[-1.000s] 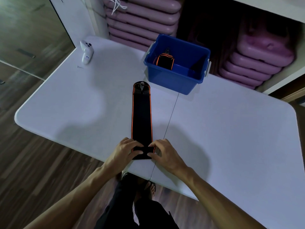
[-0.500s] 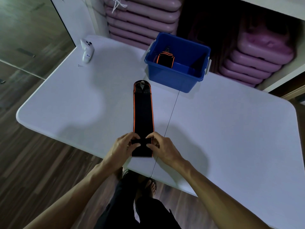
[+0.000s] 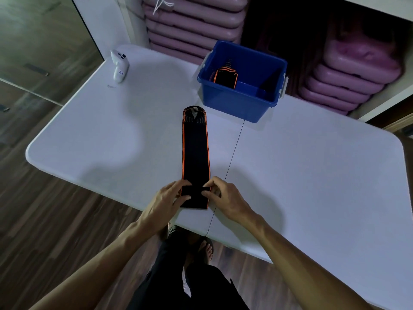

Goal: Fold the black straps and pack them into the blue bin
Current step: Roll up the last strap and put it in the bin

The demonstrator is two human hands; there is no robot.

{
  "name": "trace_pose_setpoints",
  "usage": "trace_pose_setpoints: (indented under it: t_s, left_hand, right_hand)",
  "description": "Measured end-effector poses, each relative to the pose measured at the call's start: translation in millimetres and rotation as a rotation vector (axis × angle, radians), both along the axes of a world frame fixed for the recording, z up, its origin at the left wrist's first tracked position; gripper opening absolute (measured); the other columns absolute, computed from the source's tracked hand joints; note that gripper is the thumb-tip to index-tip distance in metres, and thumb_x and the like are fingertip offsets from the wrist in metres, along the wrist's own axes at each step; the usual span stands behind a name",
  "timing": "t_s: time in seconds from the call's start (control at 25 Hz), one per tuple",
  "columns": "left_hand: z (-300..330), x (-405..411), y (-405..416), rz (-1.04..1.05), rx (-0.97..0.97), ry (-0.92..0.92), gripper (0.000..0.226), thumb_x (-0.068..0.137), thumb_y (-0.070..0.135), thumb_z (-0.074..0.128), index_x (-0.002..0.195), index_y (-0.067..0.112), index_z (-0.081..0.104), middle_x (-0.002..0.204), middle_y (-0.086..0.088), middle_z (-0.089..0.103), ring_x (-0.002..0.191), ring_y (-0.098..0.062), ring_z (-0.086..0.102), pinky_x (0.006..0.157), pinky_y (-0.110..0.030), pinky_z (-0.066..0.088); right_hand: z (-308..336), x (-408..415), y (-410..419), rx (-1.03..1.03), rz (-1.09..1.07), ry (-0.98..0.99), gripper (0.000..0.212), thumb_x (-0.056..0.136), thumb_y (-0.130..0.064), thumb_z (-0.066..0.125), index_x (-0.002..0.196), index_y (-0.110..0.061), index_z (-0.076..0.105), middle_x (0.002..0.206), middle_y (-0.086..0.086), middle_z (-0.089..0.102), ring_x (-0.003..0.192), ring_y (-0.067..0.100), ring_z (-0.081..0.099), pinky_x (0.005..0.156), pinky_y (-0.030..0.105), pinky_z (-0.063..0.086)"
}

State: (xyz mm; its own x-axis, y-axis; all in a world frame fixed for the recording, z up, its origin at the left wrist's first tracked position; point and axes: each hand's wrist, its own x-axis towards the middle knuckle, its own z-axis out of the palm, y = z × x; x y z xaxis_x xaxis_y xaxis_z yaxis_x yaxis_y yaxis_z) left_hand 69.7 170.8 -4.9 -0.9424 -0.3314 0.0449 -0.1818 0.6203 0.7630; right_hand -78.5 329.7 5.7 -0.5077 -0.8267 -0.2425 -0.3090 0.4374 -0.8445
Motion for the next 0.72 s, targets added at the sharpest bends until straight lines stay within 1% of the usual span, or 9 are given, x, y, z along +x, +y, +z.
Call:
trace_pose_setpoints:
  t_s: [0.08, 0.16, 0.2, 0.32, 0.4, 0.52, 0.6, 0.64, 0.72]
  left_hand:
    - [-0.7, 5.4, 1.4, 0.034, -0.209, 0.043, 0.031, 0.09, 0.026, 0.064, 0.116, 0.013, 0.053, 0.112, -0.003, 0.052, 0.094, -0.015, 0.055, 0.081, -0.026, 0.05]
    - [-1.9, 13.2, 5.2, -0.026, -0.4, 0.051, 0.028, 0.088, 0.033, 0.063, 0.107, 0.013, 0.058, 0.111, -0.005, 0.049, 0.094, -0.018, 0.049, 0.078, -0.024, 0.044]
    - [-4.3, 16.6, 7.6, -0.074, -0.439, 0.027, 0.029, 0.087, 0.035, 0.062, 0.107, 0.014, 0.059, 0.112, -0.004, 0.049, 0.095, -0.018, 0.049, 0.077, -0.024, 0.044]
    - [-14.3, 19.9, 12.1, -0.089, -0.396, -0.057, 0.035, 0.089, 0.029, 0.059, 0.12, 0.013, 0.056, 0.118, -0.004, 0.053, 0.101, -0.022, 0.054, 0.077, -0.034, 0.054]
    - [-16.5, 17.0, 11.6, -0.053, -0.355, -0.066, 0.029, 0.092, 0.027, 0.05, 0.114, 0.011, 0.06, 0.115, -0.006, 0.054, 0.101, -0.023, 0.054, 0.076, -0.038, 0.055]
    - [-13.6, 10.7, 11.0, -0.047, -0.295, -0.078, 0.021, 0.091, 0.025, 0.051, 0.102, 0.011, 0.062, 0.116, -0.007, 0.054, 0.104, -0.023, 0.051, 0.079, -0.036, 0.054]
    - [-11.8, 9.1, 11.9, -0.03, -0.317, -0.056, 0.025, 0.091, 0.03, 0.047, 0.097, 0.012, 0.063, 0.104, -0.005, 0.059, 0.094, -0.023, 0.055, 0.073, -0.038, 0.054]
    - [-11.9, 9.7, 12.2, -0.012, -0.333, -0.041, 0.025, 0.091, 0.031, 0.047, 0.096, 0.011, 0.062, 0.098, -0.004, 0.06, 0.089, -0.023, 0.057, 0.069, -0.038, 0.054]
    - [-12.5, 13.6, 12.7, 0.026, -0.346, -0.028, 0.021, 0.09, 0.031, 0.051, 0.098, 0.012, 0.058, 0.094, -0.002, 0.058, 0.085, -0.021, 0.057, 0.066, -0.036, 0.054]
  right_hand:
    - [-0.6, -1.1, -3.6, -0.006, -0.041, 0.013, 0.014, 0.097, -0.033, 0.059, 0.103, -0.02, 0.058, 0.089, -0.007, 0.068, 0.08, 0.003, 0.064, 0.072, 0.02, 0.049]
    - [-2.4, -3.3, -5.5, -0.008, -0.075, 0.026, 0.012, 0.097, -0.033, 0.059, 0.103, -0.023, 0.055, 0.088, -0.003, 0.07, 0.079, 0.008, 0.066, 0.073, 0.028, 0.053]
    - [-3.0, -4.1, -6.2, -0.021, -0.079, 0.036, 0.012, 0.096, -0.031, 0.061, 0.103, -0.023, 0.055, 0.087, -0.002, 0.069, 0.079, 0.009, 0.066, 0.073, 0.029, 0.053]
    - [-1.5, -2.7, -8.3, -0.076, -0.029, 0.07, 0.011, 0.093, -0.02, 0.066, 0.099, -0.015, 0.058, 0.091, -0.004, 0.067, 0.083, 0.009, 0.063, 0.075, 0.026, 0.053]
    - [-2.8, 0.9, -8.8, -0.098, 0.021, 0.084, 0.009, 0.092, -0.014, 0.066, 0.095, -0.014, 0.057, 0.096, -0.002, 0.067, 0.088, 0.01, 0.064, 0.078, 0.028, 0.054]
    - [-9.6, 3.1, -7.5, -0.102, 0.037, 0.125, 0.011, 0.091, -0.007, 0.064, 0.091, -0.011, 0.053, 0.109, 0.002, 0.067, 0.104, 0.012, 0.063, 0.09, 0.03, 0.053]
    - [-12.5, -0.6, -7.4, -0.058, 0.087, 0.194, 0.011, 0.091, -0.004, 0.061, 0.09, -0.011, 0.053, 0.111, 0.004, 0.066, 0.106, 0.014, 0.061, 0.09, 0.035, 0.053]
    - [-12.4, -2.0, -7.1, -0.034, 0.132, 0.25, 0.01, 0.091, -0.004, 0.06, 0.091, -0.011, 0.053, 0.108, 0.004, 0.066, 0.103, 0.016, 0.06, 0.088, 0.038, 0.052]
    - [-11.5, -0.8, -5.1, -0.029, 0.225, 0.362, 0.007, 0.093, -0.007, 0.059, 0.094, -0.013, 0.055, 0.1, 0.003, 0.065, 0.097, 0.019, 0.057, 0.083, 0.04, 0.051]
